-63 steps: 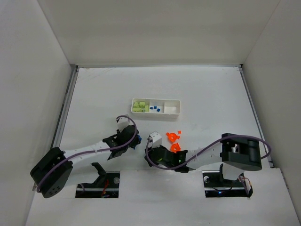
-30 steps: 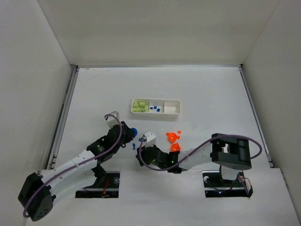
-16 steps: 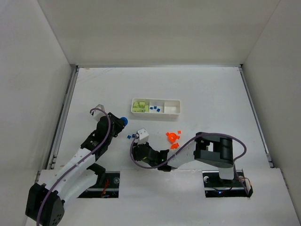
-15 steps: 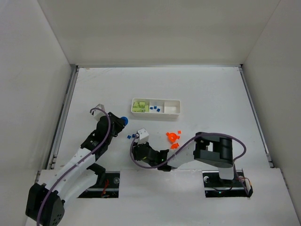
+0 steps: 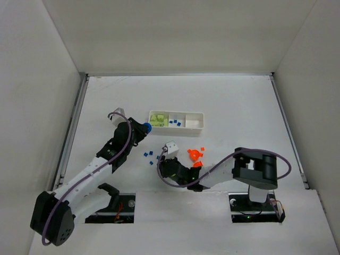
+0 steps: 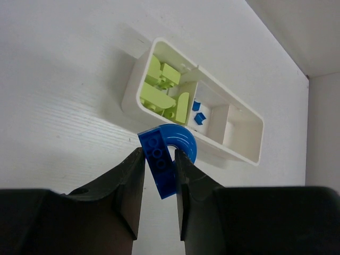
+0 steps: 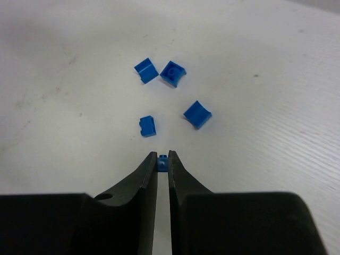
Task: Sort the legos into containers by color
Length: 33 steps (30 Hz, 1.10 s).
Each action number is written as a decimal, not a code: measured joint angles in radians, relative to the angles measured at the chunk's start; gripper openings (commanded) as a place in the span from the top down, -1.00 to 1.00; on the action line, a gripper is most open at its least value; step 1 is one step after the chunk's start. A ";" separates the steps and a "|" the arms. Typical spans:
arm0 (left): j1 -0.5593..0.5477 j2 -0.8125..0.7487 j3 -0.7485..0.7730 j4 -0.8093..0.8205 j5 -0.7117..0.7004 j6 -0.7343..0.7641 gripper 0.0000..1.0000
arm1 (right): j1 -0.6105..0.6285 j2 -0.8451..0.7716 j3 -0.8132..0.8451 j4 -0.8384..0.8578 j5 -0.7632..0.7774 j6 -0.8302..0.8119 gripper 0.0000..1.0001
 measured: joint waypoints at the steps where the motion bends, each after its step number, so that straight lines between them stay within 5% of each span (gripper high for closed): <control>1: -0.011 0.029 0.014 0.013 0.001 0.003 0.75 | -0.001 -0.047 -0.032 0.002 0.000 0.002 0.68; 18: -0.173 0.686 0.423 0.176 0.008 0.115 0.71 | -0.204 -0.698 -0.370 -0.040 0.011 0.031 0.68; 29: -0.181 0.771 0.467 0.178 0.008 0.130 0.22 | -0.406 -0.630 -0.273 -0.067 -0.054 -0.024 0.68; 33: -0.180 0.765 0.464 0.179 0.008 0.131 0.22 | -0.455 -0.518 -0.190 -0.064 -0.089 -0.058 0.68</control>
